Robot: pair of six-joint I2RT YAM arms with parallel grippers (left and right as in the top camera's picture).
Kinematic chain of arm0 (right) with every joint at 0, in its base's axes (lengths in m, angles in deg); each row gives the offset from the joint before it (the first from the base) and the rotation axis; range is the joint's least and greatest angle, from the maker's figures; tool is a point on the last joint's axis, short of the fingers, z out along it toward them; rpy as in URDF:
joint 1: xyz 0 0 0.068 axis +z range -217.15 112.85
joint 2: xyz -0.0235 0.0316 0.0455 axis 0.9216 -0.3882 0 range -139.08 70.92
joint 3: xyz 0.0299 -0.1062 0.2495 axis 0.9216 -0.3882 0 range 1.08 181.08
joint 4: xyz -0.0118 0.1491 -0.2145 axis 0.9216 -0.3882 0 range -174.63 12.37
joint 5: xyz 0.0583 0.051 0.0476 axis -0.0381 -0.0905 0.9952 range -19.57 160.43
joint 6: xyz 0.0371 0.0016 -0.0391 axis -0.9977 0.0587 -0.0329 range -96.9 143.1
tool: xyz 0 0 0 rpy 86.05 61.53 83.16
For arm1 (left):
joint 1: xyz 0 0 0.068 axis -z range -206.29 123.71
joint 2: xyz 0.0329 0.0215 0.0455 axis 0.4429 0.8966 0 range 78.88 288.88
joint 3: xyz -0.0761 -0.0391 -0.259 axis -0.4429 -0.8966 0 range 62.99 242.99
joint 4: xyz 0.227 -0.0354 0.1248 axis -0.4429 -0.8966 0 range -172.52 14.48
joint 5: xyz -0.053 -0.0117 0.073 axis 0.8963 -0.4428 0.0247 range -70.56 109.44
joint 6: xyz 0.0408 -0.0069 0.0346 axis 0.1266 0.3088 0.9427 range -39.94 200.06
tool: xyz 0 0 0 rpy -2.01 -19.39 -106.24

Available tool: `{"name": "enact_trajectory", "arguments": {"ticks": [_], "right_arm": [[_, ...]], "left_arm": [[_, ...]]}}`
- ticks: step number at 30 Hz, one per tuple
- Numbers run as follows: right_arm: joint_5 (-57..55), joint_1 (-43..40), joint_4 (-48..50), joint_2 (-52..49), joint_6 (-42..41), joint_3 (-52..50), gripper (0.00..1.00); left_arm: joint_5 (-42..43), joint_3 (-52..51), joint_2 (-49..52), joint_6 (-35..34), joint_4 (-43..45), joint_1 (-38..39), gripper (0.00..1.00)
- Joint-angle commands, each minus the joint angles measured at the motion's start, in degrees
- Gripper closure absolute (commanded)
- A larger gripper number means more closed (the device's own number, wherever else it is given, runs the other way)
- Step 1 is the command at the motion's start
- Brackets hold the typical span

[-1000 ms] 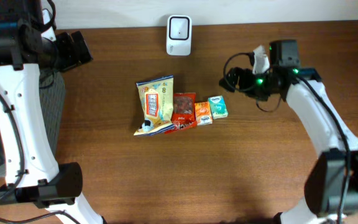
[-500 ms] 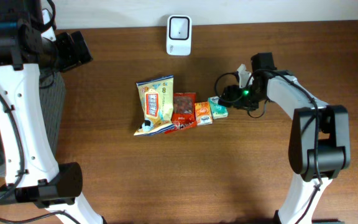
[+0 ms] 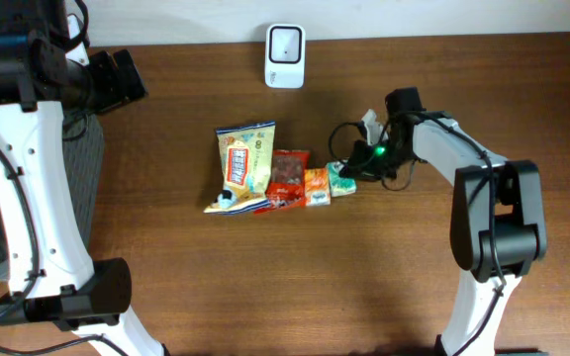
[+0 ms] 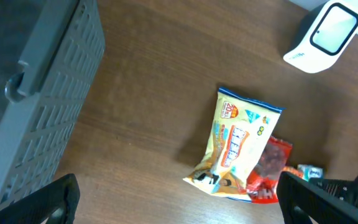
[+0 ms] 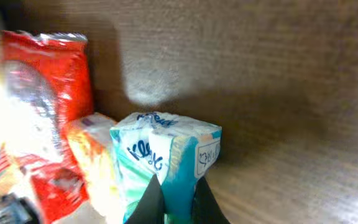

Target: Scan the item barcode

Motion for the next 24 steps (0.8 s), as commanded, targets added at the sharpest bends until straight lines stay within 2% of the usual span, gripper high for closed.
{"name": "enact_trajectory", "arguments": {"ticks": [1, 2, 4, 5, 7, 9, 13, 14, 15, 17, 19, 22, 24], "right_arm": [[14.7, -4.9, -4.6, -0.7, 2.8, 3.3, 0.96], [19.0, -6.2, -6.0, -0.7, 5.9, 3.3, 0.96], [31.1, -9.2, -11.3, -0.7, 18.2, 3.3, 0.96], [33.7, -9.9, -13.5, -0.8, 21.7, 3.3, 0.96], [35.0, -10.1, -14.6, -0.8, 22.9, 3.3, 0.96], [34.7, -10.1, -14.5, -0.8, 22.9, 3.3, 0.96], [19.5, -10.1, -14.0, -0.8, 20.7, 3.3, 0.96], [14.9, -10.1, -13.7, -0.8, 18.3, 3.3, 0.91], [5.4, -10.1, -13.1, -0.8, 13.2, 3.3, 0.57], [-9.9, -9.7, -13.2, -0.8, 3.3, 3.3, 0.47], [-12.6, -9.7, -14.0, -0.7, 1.6, 3.4, 0.39], [-12.9, -8.9, -18.2, 1.0, 2.6, 5.9, 0.38], [-17.6, -5.9, -19.9, 4.3, 2.5, 6.9, 0.38]], "left_arm": [[-0.2, 0.3, -0.1, -0.6, 0.0, -0.1, 0.01], [-0.2, 0.3, -0.1, -0.6, 0.0, -0.1, 0.01], [-0.2, 0.2, -0.1, -0.6, 0.0, -0.1, 0.01], [-0.2, 0.3, -0.1, -0.6, 0.0, -0.1, 0.01], [-0.2, 0.3, -0.1, -0.6, 0.0, -0.1, 0.01], [-0.2, 0.2, -0.1, -0.6, 0.0, -0.1, 0.01], [-0.2, 0.2, -0.1, -0.6, 0.0, -0.1, 0.01], [-0.2, 0.2, -0.1, -0.6, 0.0, -0.1, 0.01], [-0.2, 0.3, -0.1, -0.6, 0.0, -0.1, 0.01], [-0.2, 0.3, -0.1, -0.6, 0.0, -0.1, 0.01], [-0.2, 0.3, -0.1, -0.6, 0.0, -0.1, 0.01], [-0.2, 0.3, -0.1, -0.6, 0.0, -0.5, 0.01], [-0.2, 0.3, -0.1, -0.6, 0.0, -1.1, 0.01]]}}
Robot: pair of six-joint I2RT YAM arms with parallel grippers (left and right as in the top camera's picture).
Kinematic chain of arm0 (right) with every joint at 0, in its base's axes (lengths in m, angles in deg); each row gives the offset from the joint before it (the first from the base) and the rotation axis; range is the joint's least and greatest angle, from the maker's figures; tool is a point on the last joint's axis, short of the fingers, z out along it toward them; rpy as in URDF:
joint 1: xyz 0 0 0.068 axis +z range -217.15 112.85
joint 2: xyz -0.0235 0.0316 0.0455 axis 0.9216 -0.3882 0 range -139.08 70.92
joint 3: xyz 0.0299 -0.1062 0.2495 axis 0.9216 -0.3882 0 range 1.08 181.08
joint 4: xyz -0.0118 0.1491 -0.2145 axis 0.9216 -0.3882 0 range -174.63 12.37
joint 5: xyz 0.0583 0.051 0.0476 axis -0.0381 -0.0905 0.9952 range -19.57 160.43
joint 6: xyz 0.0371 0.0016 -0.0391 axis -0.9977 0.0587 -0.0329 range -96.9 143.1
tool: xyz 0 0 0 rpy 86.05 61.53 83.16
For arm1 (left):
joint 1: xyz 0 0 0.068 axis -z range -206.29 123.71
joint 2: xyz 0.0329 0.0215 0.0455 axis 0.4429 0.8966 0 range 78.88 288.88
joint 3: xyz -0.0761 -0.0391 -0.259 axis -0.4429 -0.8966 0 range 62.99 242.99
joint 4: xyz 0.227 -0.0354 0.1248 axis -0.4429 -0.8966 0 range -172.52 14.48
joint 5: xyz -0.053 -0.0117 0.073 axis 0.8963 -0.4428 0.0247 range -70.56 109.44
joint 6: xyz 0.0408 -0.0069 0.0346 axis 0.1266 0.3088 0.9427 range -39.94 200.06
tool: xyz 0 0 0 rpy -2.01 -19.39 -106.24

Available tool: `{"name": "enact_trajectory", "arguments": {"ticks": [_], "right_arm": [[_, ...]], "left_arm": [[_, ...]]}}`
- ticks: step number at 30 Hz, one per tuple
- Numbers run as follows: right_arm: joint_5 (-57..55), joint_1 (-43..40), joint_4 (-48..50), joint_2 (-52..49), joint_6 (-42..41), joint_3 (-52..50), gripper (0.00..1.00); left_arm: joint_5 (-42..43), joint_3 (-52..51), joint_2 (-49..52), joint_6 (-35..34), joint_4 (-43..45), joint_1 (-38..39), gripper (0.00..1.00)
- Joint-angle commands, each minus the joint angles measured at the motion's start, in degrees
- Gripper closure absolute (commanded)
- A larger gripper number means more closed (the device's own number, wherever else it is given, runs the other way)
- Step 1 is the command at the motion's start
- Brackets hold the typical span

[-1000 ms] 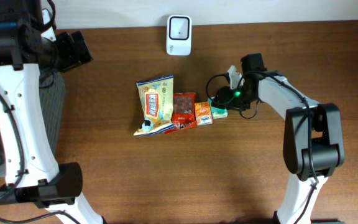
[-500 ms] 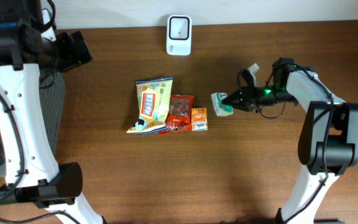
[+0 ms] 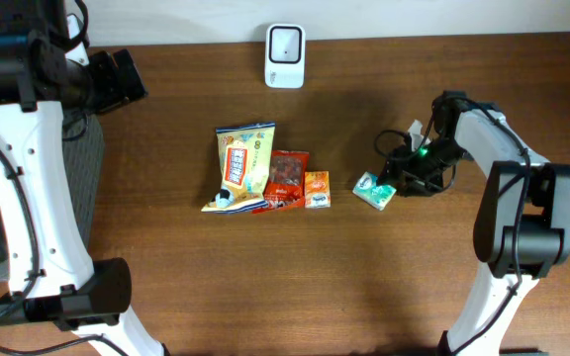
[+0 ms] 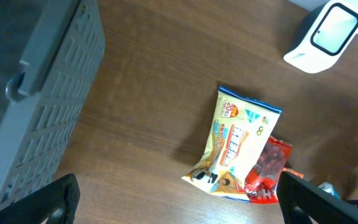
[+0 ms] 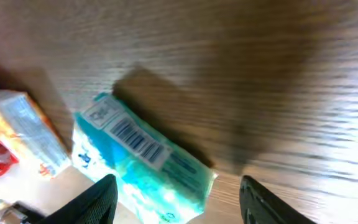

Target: Scan the item barcode

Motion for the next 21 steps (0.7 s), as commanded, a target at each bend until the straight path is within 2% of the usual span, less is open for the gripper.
{"name": "enact_trajectory", "arguments": {"ticks": [1, 4, 6, 10, 13, 21], "right_arm": [[-8.7, 4.9, -1.8, 5.8, -0.9, 2.4, 0.37], [-18.0, 11.9, -3.6, 9.7, 1.6, 3.4, 0.37], [-26.4, 16.9, -4.8, 9.6, 3.2, 3.0, 0.38], [-35.7, 24.5, -2.2, 7.9, 3.2, -1.6, 0.38], [-39.3, 25.3, 1.8, 7.6, 3.2, -5.8, 0.39], [-39.7, 25.2, 12.8, 7.6, 3.2, -11.9, 0.46]], "left_arm": [[-0.2, 0.3, -0.1, -0.6, 0.0, -0.8, 0.01], [-0.2, 0.3, -0.1, -0.6, 0.0, -0.8, 0.01], [-0.2, 0.3, -0.1, -0.6, 0.0, -0.9, 0.01], [-0.2, 0.3, -0.1, -0.6, 0.0, -1.0, 0.01], [-0.2, 0.3, -0.1, -0.6, 0.0, -1.0, 0.01], [-0.2, 0.3, -0.1, -0.6, 0.0, -1.1, 0.01]]}}
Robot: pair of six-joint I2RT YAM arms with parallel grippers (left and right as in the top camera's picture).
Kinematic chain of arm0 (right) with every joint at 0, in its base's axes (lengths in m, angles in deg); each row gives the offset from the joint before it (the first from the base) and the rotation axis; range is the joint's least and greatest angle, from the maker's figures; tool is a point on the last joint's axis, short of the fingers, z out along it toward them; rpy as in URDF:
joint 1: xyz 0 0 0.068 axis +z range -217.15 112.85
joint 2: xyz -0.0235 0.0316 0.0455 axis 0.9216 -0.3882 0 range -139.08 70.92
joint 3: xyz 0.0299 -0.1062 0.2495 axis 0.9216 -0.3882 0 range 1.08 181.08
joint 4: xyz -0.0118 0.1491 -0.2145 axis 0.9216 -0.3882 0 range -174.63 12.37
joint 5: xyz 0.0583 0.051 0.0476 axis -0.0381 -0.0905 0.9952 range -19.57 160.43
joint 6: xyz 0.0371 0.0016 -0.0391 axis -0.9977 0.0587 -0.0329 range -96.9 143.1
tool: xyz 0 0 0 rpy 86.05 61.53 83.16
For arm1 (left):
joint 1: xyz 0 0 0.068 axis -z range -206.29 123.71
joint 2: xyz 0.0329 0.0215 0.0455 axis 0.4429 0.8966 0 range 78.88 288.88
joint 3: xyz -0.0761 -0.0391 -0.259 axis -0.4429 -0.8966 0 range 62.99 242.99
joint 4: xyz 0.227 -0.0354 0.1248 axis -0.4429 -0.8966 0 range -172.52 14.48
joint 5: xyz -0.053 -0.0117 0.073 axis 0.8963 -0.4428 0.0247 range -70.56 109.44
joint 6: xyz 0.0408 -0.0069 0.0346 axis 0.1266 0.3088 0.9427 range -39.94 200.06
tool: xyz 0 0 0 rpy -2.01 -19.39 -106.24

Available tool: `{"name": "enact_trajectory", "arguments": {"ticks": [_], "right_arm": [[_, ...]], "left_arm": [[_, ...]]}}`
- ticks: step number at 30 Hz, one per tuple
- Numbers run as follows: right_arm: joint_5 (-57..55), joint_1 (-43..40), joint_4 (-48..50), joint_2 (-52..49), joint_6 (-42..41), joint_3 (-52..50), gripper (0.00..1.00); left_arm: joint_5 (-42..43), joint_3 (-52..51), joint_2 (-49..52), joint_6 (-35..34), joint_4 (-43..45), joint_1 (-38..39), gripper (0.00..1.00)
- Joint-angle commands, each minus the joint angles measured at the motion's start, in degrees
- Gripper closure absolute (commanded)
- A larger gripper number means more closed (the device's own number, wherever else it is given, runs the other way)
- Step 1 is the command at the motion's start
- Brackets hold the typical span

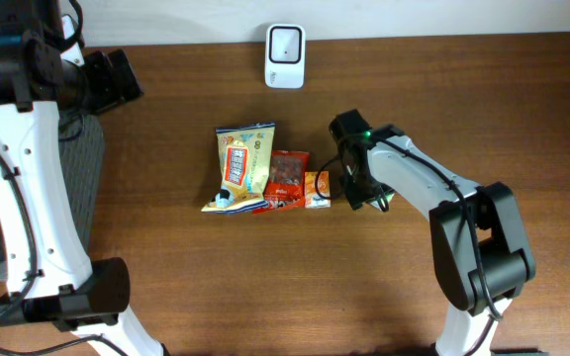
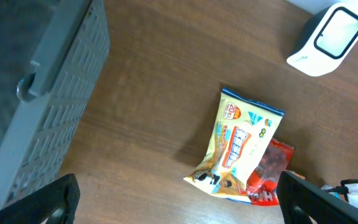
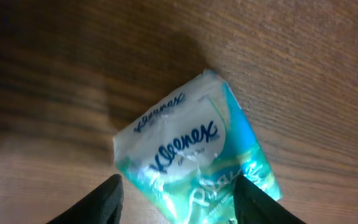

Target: Scan the item barcode

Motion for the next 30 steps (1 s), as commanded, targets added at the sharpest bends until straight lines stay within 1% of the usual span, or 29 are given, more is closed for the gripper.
{"name": "enact_trajectory", "arguments": {"ticks": [1, 2, 3, 4, 5, 6, 7, 9, 10, 11, 13, 14, 17, 18, 22, 24, 26, 27, 28, 30], "right_arm": [[-1.5, -0.3, 3.2, -0.4, -0.2, -3.0, 0.46], [-1.5, -0.5, 4.4, -0.4, -0.2, -3.7, 0.51], [-1.4, -0.8, 5.5, -0.4, -0.5, -4.2, 0.69], [-1.2, -1.0, 5.9, -0.4, -0.9, -4.2, 0.83], [0.3, -1.2, 6.2, -0.4, -1.3, -4.0, 0.94], [1.6, -1.6, 6.0, -0.4, -3.9, -3.1, 0.96], [4.1, -2.1, 5.8, -0.4, -5.2, -2.1, 0.96], [13.9, -3.6, 3.7, -0.4, -5.2, 2.1, 0.96], [21.8, -4.9, 2.6, -0.4, -5.2, 5.0, 0.96], [33.6, -7.0, 2.7, -0.4, -5.1, 8.3, 0.96], [47.3, -10.3, 6.5, -0.4, -4.5, 10.1, 0.96], [53.9, -12.6, 10.3, -0.5, -4.3, 10.1, 0.96], [66.9, -17.4, 15.5, -2.0, -4.5, 8.4, 0.96], [69.7, -18.6, 16.4, -3.0, -4.5, 7.4, 0.96], [71.0, -21.7, 17.1, -8.8, -5.4, 4.6, 0.96], [73.0, -24.0, 18.8, -13.3, -8.3, 4.0, 0.95], [72.9, -25.9, 18.4, -16.3, -8.4, 4.0, 0.87], [70.5, -27.1, 16.8, -17.1, -8.4, 3.9, 0.81], [65.8, -28.2, 14.5, -17.2, -8.4, 4.0, 0.69], [56.2, -30.6, 9.7, -15.1, -8.4, 4.1, 0.55]], "left_arm": [[-0.2, 0.3, -0.1, -0.6, 0.0, -0.4, 0.01], [-0.2, 0.3, -0.1, -0.6, 0.0, -0.4, 0.01], [-0.2, 0.3, -0.1, -0.6, 0.0, -0.4, 0.01], [-0.2, 0.2, -0.1, -0.6, 0.0, -0.4, 0.01], [-0.2, 0.3, -0.1, -0.6, 0.0, -0.4, 0.01], [-0.2, 0.3, -0.1, -0.6, 0.0, -0.4, 0.01], [-0.2, 0.3, -0.1, -0.6, 0.0, -0.4, 0.01], [-0.2, 0.2, -0.1, -0.6, 0.0, -0.4, 0.01], [-0.2, 0.3, -0.1, -0.6, 0.0, -0.4, 0.01], [-0.2, 0.3, -0.1, -0.6, 0.0, -0.4, 0.01], [-0.2, 0.2, -0.1, -0.6, 0.0, -0.4, 0.01], [-0.2, 0.3, -0.1, -0.6, 0.0, -0.4, 0.01], [-0.2, 0.3, -0.1, -0.6, 0.0, -0.4, 0.01], [-0.2, 0.3, -0.1, -0.6, 0.0, -0.4, 0.01], [-0.2, 0.3, -0.1, -0.6, 0.0, -0.4, 0.01], [-0.2, 0.3, -0.1, -0.6, 0.0, -0.4, 0.01], [-0.2, 0.3, -0.1, -0.6, 0.0, -0.4, 0.01], [-0.2, 0.3, -0.1, -0.6, 0.0, -0.4, 0.01], [-0.2, 0.3, -0.1, -0.6, 0.0, -0.4, 0.01], [-0.2, 0.2, -0.1, -0.6, 0.0, -0.4, 0.01]]}}
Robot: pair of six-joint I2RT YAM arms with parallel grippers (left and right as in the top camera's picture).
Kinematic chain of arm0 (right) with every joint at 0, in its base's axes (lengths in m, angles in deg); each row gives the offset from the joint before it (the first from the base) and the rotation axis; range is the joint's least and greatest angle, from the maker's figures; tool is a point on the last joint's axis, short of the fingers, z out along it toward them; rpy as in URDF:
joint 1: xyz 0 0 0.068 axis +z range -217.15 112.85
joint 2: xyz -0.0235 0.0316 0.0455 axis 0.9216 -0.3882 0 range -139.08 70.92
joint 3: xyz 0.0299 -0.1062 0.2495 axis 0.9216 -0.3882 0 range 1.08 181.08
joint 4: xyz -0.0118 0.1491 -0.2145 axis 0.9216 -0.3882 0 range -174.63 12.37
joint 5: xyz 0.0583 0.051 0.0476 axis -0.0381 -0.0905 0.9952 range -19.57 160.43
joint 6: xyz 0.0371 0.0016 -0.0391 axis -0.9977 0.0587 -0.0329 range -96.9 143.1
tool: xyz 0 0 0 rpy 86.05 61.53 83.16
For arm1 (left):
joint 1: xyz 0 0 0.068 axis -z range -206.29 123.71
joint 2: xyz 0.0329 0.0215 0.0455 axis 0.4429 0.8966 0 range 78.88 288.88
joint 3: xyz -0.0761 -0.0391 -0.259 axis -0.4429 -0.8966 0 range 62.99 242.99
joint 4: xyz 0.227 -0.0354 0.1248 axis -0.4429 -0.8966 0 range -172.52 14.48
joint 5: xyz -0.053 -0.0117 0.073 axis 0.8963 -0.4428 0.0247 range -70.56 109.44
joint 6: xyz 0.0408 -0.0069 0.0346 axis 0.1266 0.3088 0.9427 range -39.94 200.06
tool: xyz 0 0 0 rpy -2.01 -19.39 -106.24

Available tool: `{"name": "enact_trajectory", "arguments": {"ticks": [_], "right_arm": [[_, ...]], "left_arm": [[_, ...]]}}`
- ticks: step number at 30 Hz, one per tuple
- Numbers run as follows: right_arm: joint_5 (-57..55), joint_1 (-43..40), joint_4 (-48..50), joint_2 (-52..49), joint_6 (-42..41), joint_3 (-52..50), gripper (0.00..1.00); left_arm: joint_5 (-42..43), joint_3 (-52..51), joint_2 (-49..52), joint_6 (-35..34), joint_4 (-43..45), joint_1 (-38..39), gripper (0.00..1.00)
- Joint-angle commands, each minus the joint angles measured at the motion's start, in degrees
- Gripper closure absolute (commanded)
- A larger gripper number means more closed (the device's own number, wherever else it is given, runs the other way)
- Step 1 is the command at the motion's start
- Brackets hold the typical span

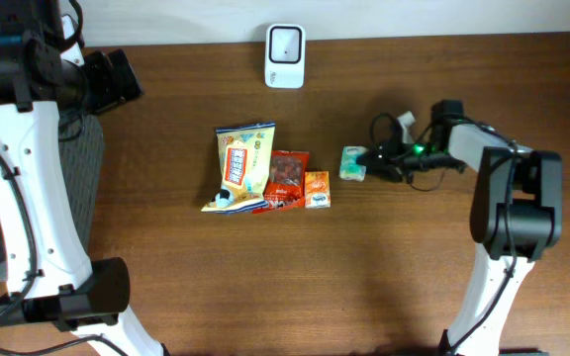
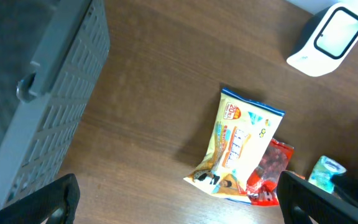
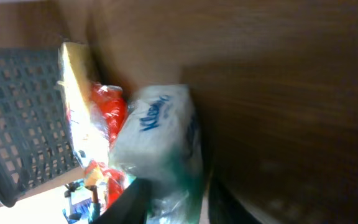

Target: Scan the item barcode

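A teal-and-white tissue pack [image 1: 352, 163] is clamped between the fingers of my right gripper [image 1: 368, 162], just right of the row of snacks. In the right wrist view the pack [image 3: 160, 134] fills the space between the two dark fingers [image 3: 132, 200], logo side showing; no barcode shows. Whether it touches the table I cannot tell. The white scanner [image 1: 285, 43] stands at the table's far edge, well apart from the pack. My left gripper [image 1: 117, 79] hangs open high at the far left, holding nothing; its fingertips [image 2: 48, 199] frame the table below.
A yellow snack bag [image 1: 243, 168], a red pack [image 1: 287, 180] and a small orange pack [image 1: 316, 188] lie side by side mid-table. A grey basket [image 2: 36, 93] stands off the table's left edge. The tissue pack [image 2: 325, 171] and scanner [image 2: 325, 34] also show from the left wrist.
My right gripper was open over the tissue pack lying flat beside the orange pack. Now it is shut on the pack, which sits a little farther back and right. The left arm has not moved.
My right gripper first gripped the tissue pack beside the orange pack. Then the pack lay farther right, barcode up, with the gripper open. After that it lay logo up near the orange pack under the open gripper. Now the gripper holds it again.
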Motion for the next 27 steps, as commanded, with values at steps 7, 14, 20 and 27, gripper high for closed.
{"name": "enact_trajectory", "arguments": {"ticks": [7, 14, 20, 27], "right_arm": [[-16.2, 0.7, -8.7, 6.3, 4.0, 0.1, 0.25], [-22.4, 8.1, -1.6, 6.2, -4.3, 0.1, 0.43], [-20.7, 9.3, -1.1, 5.9, -4.3, -0.8, 0.96], [31.1, 9.3, 0.8, 6.0, 20.5, -0.2, 0.96]], "left_arm": [[-0.2, 0.3, -0.1, -0.6, 0.0, -0.4, 0.01], [-0.2, 0.3, -0.1, -0.6, 0.0, -0.4, 0.01], [-0.2, 0.2, -0.1, -0.6, 0.0, -0.4, 0.01], [-0.2, 0.3, -0.1, -0.6, 0.0, -0.4, 0.01]]}}
